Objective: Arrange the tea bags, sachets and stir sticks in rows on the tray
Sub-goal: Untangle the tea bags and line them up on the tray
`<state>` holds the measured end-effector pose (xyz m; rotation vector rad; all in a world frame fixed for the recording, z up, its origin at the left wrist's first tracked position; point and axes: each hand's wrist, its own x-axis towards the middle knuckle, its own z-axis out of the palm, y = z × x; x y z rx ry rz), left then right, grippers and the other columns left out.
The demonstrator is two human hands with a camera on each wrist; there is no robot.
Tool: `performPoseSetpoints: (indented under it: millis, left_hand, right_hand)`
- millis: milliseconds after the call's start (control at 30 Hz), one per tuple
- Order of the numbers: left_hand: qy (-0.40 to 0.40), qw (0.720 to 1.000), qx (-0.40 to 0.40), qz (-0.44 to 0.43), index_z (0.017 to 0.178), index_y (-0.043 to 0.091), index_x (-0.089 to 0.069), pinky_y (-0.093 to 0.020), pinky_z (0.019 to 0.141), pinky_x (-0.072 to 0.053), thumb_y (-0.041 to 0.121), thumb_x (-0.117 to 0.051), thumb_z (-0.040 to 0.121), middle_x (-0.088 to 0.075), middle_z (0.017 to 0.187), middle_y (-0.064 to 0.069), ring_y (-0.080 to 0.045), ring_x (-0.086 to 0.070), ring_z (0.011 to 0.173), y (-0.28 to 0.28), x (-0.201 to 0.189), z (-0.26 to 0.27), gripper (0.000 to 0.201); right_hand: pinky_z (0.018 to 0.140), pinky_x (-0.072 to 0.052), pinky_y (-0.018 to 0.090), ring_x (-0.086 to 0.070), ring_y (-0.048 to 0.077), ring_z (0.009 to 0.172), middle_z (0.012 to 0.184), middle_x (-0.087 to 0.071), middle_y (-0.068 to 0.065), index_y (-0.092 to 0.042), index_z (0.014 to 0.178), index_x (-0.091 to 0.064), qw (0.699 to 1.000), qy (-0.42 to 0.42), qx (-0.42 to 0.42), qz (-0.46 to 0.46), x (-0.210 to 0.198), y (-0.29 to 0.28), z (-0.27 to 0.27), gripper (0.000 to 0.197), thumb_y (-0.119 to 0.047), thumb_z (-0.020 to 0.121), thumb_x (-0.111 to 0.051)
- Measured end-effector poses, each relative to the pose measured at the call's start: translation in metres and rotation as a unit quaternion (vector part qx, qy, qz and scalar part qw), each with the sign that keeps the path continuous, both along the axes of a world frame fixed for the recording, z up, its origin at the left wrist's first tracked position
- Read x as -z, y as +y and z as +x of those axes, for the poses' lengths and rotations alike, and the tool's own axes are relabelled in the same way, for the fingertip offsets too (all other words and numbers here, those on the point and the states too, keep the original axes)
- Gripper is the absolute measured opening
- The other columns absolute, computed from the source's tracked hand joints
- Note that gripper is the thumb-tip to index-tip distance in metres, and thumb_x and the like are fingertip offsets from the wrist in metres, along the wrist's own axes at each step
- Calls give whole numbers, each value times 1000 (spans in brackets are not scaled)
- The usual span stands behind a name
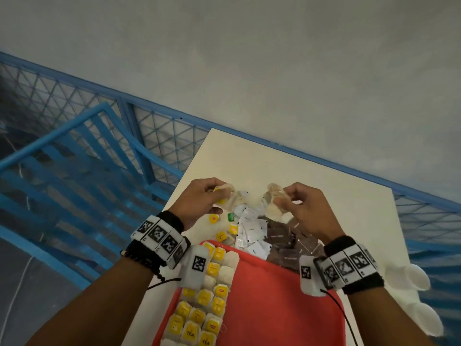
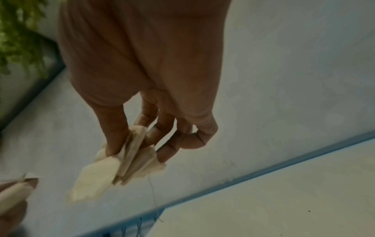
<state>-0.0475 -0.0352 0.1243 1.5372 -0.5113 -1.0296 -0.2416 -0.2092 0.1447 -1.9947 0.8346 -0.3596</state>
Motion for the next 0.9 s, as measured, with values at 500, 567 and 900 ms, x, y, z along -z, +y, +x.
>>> performPoseSetpoints:
  millis: [500,567,900]
  left_hand:
    - [78,993,58,-67,108,6,-69,-33,66,-62,3,-52,99,-71,95,-13,-28,-74,85,-2,-74,-79,19]
    - [134,991,21,-17,101,3,-71,-36,67,-62,1,-49,99,-71,95,-15,-26,-73,82,10,-45,-102,21]
    - [524,851,-16,-37,129,-7,-59,-43,92,-55,50,-50,98,-60,131,-23,-32,-67,104,58,19,-164,66]
  right_hand:
    - [74,-58,31,-70,26,92,103,-75,12,-6,110,-71,951,-173,53,250,-40,68,-99,22,-9,88,-69]
    - [82,-57,43,-69,32,97,108,-72,18,-6,112,-70,930,-193,33,310,-37,83,-107,27,-12,86,-73]
    - [60,-43,23,-55,4,65,73,-63,-8,-25,89,-64,999,35,20,17,13,153,-88,29,-26,70,-86]
